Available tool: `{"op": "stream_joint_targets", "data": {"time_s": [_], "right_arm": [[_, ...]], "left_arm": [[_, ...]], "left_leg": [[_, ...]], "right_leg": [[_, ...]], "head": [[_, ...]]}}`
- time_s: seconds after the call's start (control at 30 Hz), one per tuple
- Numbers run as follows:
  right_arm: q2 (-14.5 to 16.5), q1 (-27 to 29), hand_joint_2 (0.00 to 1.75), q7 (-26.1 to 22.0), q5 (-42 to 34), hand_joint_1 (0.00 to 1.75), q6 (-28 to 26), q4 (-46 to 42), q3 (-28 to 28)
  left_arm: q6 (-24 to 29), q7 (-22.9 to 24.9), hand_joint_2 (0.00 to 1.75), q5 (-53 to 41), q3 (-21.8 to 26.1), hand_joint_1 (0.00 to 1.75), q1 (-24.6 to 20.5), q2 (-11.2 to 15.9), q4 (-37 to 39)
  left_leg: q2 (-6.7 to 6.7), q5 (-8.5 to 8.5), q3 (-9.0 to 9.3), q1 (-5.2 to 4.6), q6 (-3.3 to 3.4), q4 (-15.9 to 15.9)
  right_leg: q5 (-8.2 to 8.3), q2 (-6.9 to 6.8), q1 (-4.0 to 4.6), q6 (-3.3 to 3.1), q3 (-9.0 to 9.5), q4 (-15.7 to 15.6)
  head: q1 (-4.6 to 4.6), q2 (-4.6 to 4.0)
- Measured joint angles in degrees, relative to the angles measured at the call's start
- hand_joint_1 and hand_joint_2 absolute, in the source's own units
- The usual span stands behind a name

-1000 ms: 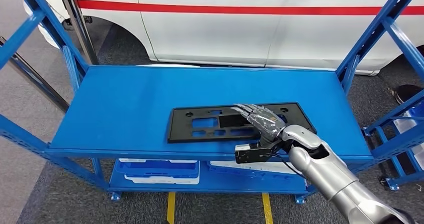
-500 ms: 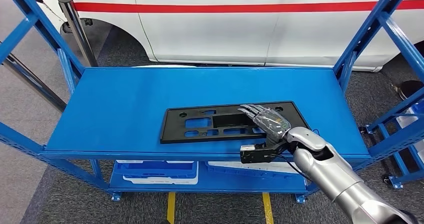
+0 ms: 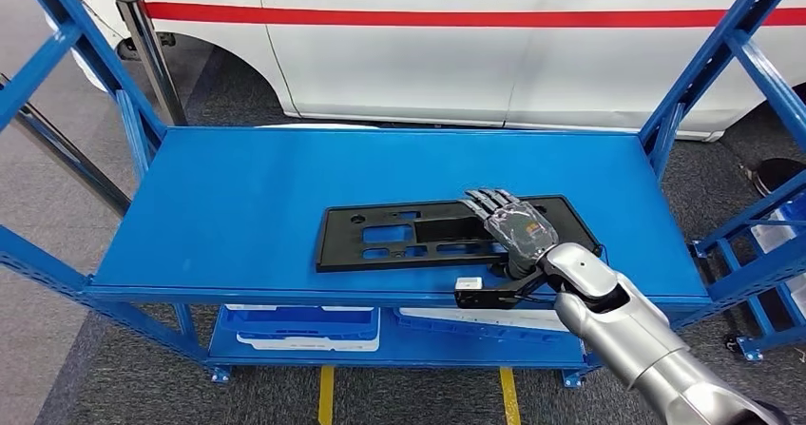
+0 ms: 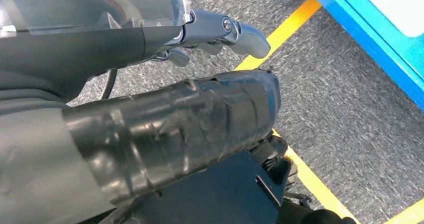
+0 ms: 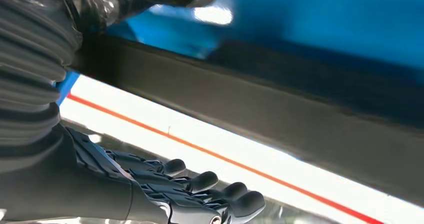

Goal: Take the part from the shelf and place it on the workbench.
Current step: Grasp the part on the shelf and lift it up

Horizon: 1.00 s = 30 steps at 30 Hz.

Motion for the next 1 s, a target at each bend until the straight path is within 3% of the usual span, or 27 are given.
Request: {"op": "stream_joint_targets", "data": {"time_s": [0.03, 0.07, 0.13, 0.17, 0.2, 0.23, 0.3, 0.37, 0.5, 0.57, 0.63, 0.7, 0.73, 0.8, 0.87, 1.0], "right_arm": [[0.04, 0.13, 1.75, 0.30, 0.86, 1.45, -0.76, 0.23, 0.02], [0.06, 0.30, 1.75, 0.55, 1.62, 1.56, -1.37, 0.53, 0.03], [0.07, 0.77, 1.75, 0.83, 2.89, 1.65, -2.21, 1.20, 0.04], [0.07, 1.12, 1.75, 0.93, 3.51, 1.66, -2.61, 1.54, 0.04], [0.08, 1.43, 1.75, 1.02, 4.06, 1.68, -3.00, 1.85, 0.04], [0.08, 1.66, 1.75, 1.08, 4.49, 1.71, -3.38, 2.11, 0.04], [0.09, 1.85, 1.75, 1.16, 4.89, 1.73, -4.27, 2.48, 0.02], [0.14, 2.01, 1.75, 1.18, 4.98, 1.74, -5.35, 2.71, -0.03], [0.26, 2.74, 1.75, 1.09, 5.00, 1.75, -6.68, 2.79, -0.61], [0.30, 2.96, 1.75, 1.09, 5.02, 1.75, -7.00, 2.79, -1.19], [0.32, 3.45, 1.75, 1.09, 5.11, 1.75, -7.19, 2.78, -1.76], [0.36, 4.06, 1.75, 1.08, 5.42, 1.75, -7.55, 2.75, -2.32], [0.37, 4.33, 1.75, 1.08, 5.75, 1.75, -7.95, 2.64, -2.67], [0.37, 5.01, 1.75, 1.15, 6.85, 1.75, -9.09, 2.04, -3.55], [0.37, 6.09, 1.75, 1.48, 8.35, 1.75, -10.41, 0.73, -4.60], [0.32, 8.57, 1.75, 3.13, 12.12, 1.75, -12.84, -3.43, -6.48]], "left_arm": [[0.01, 0.00, 0.00, 0.00, -0.03, 0.00, -0.09, -0.04, 0.00], [0.01, 0.00, 0.00, 0.00, -0.08, 0.00, -0.17, -0.08, 0.00], [0.01, 0.00, 0.00, 0.01, -0.15, 0.00, -0.19, -0.12, 0.00], [0.01, 0.01, 0.00, 0.01, -0.17, 0.00, -0.17, -0.13, 0.00], [0.01, 0.01, 0.00, 0.02, -0.19, 0.00, -0.15, -0.14, 0.00], [0.01, 0.01, 0.00, 0.04, -0.22, 0.00, -0.15, -0.15, 0.00], [0.01, 0.01, 0.00, 0.07, -0.28, 0.00, -0.15, -0.17, 0.00], [0.04, 0.02, 0.00, 0.10, -0.30, 0.00, -0.17, -0.17, 0.00], [0.09, -0.01, 0.00, 0.12, -0.31, 0.00, -0.17, -0.14, 0.00], [0.09, -0.02, 0.00, 0.13, -0.32, 0.00, -0.18, -0.13, 0.00], [0.10, -0.02, 0.00, 0.14, -0.33, 0.00, -0.10, -0.13, 0.00], [0.11, -0.04, 0.00, 0.16, -0.34, 0.00, 0.02, -0.13, 0.00], [0.14, -0.07, 0.00, 0.19, -0.34, 0.00, 0.04, -0.13, 0.00], [0.19, -0.16, 0.00, 0.33, -0.34, 0.00, -0.01, -0.13, 0.00], [0.16, -0.25, 0.00, 0.55, -0.35, 0.00, -0.09, -0.13, 0.00], [-0.02, -0.28, 0.00, 0.74, -0.37, 0.00, 0.14, -0.10, 0.00]], "left_leg": [[0.02, 0.20, 0.13, 0.09, 0.34, -0.31], [0.03, 0.28, 0.20, 0.10, 0.55, -0.45], [0.02, 0.27, 0.20, 0.04, 0.73, -0.42], [0.01, 0.24, 0.21, 0.01, 0.74, -0.37], [0.00, 0.17, 0.21, 0.01, 0.73, -0.27], [-0.01, 0.06, 0.22, 0.03, 0.68, -0.12], [-0.03, -0.34, 0.16, -0.05, 0.34, 0.38], [-0.05, -0.65, -0.05, -0.26, -0.14, 0.85], [-0.01, -1.38, -0.23, -0.25, -1.09, 1.53], [0.03, -4.03, -1.91, -0.09, -1.63, 5.68], [0.04, -7.35, -5.11, 0.08, -1.98, 12.86], [0.05, -7.84, -6.68, 0.19, -2.12, 16.28], [0.05, -6.64, -6.07, 0.21, -2.08, 15.03], [0.04, -3.02, -2.59, 0.21, -1.77, 7.89], [0.02, -1.25, 0.14, 0.10, -1.37, 2.07], [0.08, -0.84, 0.55, 0.11, -0.35, 0.55]], "right_leg": [[-1.21, 0.00, -0.05, 0.23, -0.80, 1.83], [-2.86, -0.01, -0.14, 0.39, -2.13, 4.77], [-5.90, -0.01, -0.18, 0.67, -5.53, 11.88], [-6.31, -0.02, -0.22, 0.77, -6.67, 14.13], [-5.70, -0.02, -0.26, 0.83, -6.94, 14.47], [-4.13, -0.03, -0.32, 0.85, -6.14, 12.65], [-0.57, -0.04, -0.42, 0.73, -2.58, 5.26], [0.70, 0.02, -0.27, 0.32, -0.34, 0.47], [0.63, -0.02, -0.23, -0.91, 0.11, -0.41], [0.76, -0.20, -0.32, -1.57, 0.37, -0.67], [0.74, -0.32, -0.20, -1.85, 0.39, -0.67], [0.73, -0.36, -0.12, -1.86, 0.42, -0.65], [0.73, -0.35, -0.12, -1.86, 0.45, -0.63], [0.70, -0.32, -0.09, -1.76, 0.52, -0.55], [0.73, -0.32, 0.08, -1.35, 0.35, -0.38], [0.67, -0.21, 0.04, -0.10, -0.08, -0.22]], "head": [[0.01, 0.00], [0.02, 0.00], [0.02, 0.00], [0.02, 0.00], [0.02, 0.00], [0.02, 0.00], [0.03, 0.00], [0.00, 0.00], [-0.02, 0.00], [-0.03, 0.00], [-0.03, 0.00], [-0.03, 0.00], [-0.03, 0.00], [-0.02, 0.00], [0.01, 0.00], [0.01, 0.00]]}}
